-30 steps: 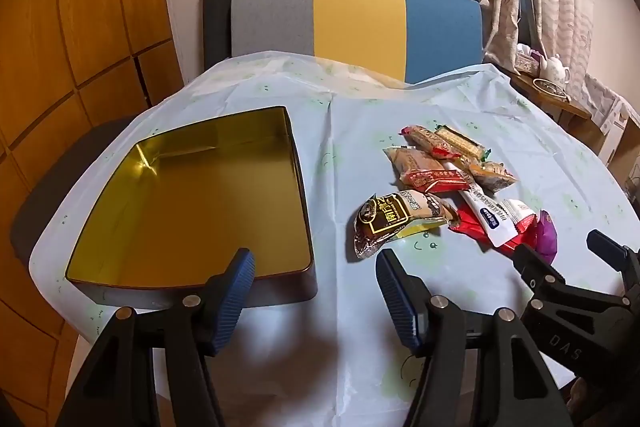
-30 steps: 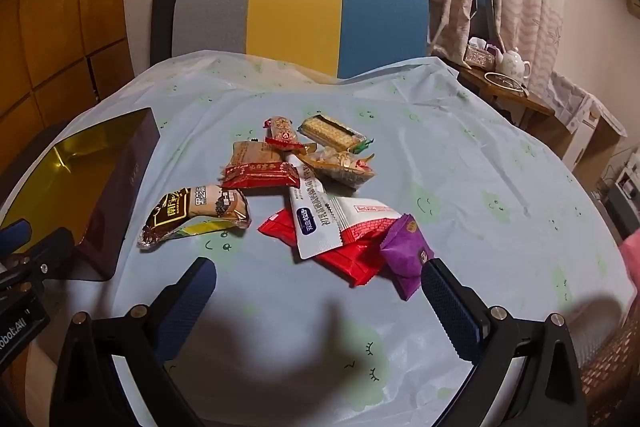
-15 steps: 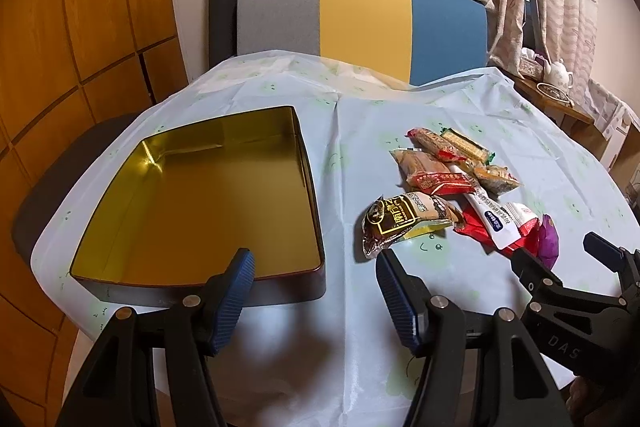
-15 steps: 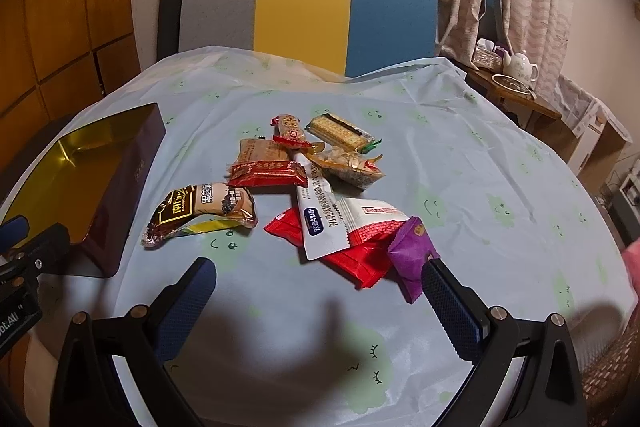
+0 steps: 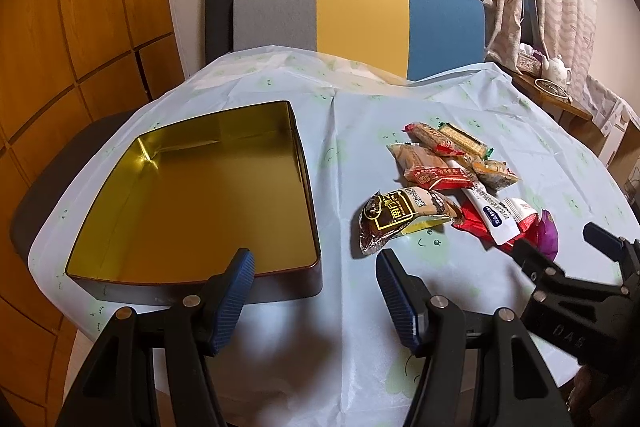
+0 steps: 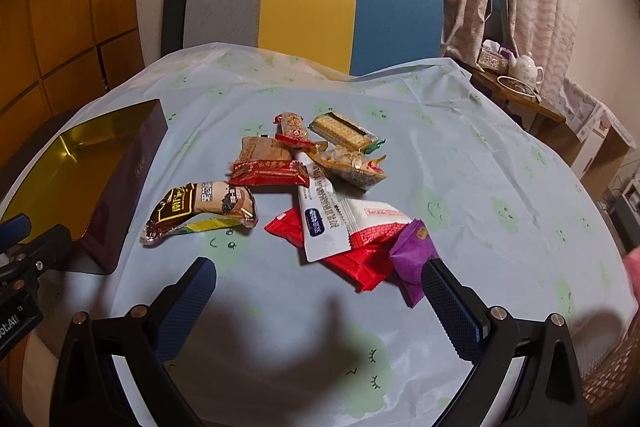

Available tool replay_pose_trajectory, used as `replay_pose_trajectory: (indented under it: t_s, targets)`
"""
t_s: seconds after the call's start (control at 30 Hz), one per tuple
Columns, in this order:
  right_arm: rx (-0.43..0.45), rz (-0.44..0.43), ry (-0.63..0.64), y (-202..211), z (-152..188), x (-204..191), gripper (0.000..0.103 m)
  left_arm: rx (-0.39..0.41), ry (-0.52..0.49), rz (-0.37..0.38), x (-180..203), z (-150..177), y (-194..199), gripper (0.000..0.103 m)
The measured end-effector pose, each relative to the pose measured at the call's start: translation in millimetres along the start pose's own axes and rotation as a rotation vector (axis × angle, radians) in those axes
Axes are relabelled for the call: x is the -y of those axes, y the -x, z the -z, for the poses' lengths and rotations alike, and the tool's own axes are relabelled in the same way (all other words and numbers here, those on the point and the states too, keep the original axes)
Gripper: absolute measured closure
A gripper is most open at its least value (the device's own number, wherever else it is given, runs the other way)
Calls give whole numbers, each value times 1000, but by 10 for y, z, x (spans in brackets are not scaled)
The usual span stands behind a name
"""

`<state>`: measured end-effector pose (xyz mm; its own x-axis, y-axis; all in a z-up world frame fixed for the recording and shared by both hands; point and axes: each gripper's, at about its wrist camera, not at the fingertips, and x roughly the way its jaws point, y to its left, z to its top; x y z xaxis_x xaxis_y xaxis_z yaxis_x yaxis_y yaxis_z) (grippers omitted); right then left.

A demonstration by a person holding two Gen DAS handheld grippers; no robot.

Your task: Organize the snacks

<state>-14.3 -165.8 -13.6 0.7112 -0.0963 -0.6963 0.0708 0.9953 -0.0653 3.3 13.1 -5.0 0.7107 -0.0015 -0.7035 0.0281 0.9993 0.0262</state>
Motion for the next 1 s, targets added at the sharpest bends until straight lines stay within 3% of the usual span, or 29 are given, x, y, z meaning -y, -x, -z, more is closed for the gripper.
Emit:
replay_pose_trajectory:
  t_s: [0.4, 0.63, 0.7, 0.87, 1.0]
  targets:
    - [2, 9, 29, -38, -211, 163, 0, -6, 1, 13, -2, -7, -6, 39]
    - [-31, -48, 38, -87, -452, 346, 0, -14, -4, 31, 14, -3, -10, 39]
    - [-51, -68, 30, -119, -547, 435, 0, -16, -6, 54, 22, -3, -4, 39]
    - [-90, -76, 36, -261, -864, 781, 0, -8, 18, 215, 29, -34, 67, 38]
    - [-111, -54, 45, -517, -1018, 1101, 0, -3, -33, 241, 194, -103, 82, 38]
